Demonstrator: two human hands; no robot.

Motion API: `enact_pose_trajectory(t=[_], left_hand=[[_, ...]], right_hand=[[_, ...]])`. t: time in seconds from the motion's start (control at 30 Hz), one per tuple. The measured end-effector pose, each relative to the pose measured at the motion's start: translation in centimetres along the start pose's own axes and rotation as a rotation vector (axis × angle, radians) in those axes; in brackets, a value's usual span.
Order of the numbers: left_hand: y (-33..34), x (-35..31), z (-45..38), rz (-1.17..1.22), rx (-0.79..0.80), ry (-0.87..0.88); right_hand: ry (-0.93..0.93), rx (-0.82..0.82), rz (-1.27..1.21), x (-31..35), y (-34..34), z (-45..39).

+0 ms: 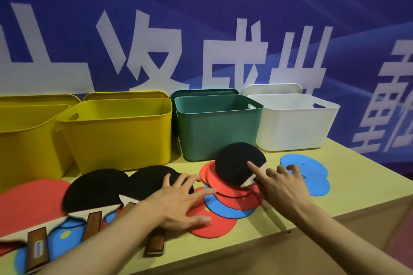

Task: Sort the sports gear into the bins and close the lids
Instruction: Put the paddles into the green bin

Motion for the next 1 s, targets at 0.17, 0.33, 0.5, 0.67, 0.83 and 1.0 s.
enact_pose_trajectory(t=[0.17, 0.33, 0.5, 0.67, 0.83, 1.0], left_hand=[[0.7, -0.4, 0.1, -0.005, 0.028, 0.009], [-0.4, -0.5, -0.4, -0.004, 0.079, 0.034], [-0.5, -0.6, -0.6, -0.013, 0.08, 0.056], [-1.2, -0.5, -1.2, -0.019, 0.112, 0.079], [-2.7, 0.8, -2.3, 0.0, 0.155, 0.098], [-1.8, 1.9, -2.7, 0.017, 0.172, 0.055]], right_hand=[[-0.058, -0.13, -0.012, 0.0, 0.2, 0.3], [-0.047, -0.103, -0.05, -0.2, 0.8, 0.6], [-0.02, -0.132, -0.058, -1.1, 1.5, 0.4], [-0.01, -0.246, -0.172, -3.1, -1.1, -1.8], [0.029, -0.361, -0.389, -4.8, -4.9, -8.7], [0.091, -0.283, -0.571, -6.9, -3.8, -19.5]])
Point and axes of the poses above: each hand's wrist, its own z-axis away from the middle knuckle, its own y-axis out of the palm, x = y × z, the point moved 1 cm from there along -z, towards the middle knuckle, and after that the axes turned 6 degrees about -x, right-handed, at the moved point
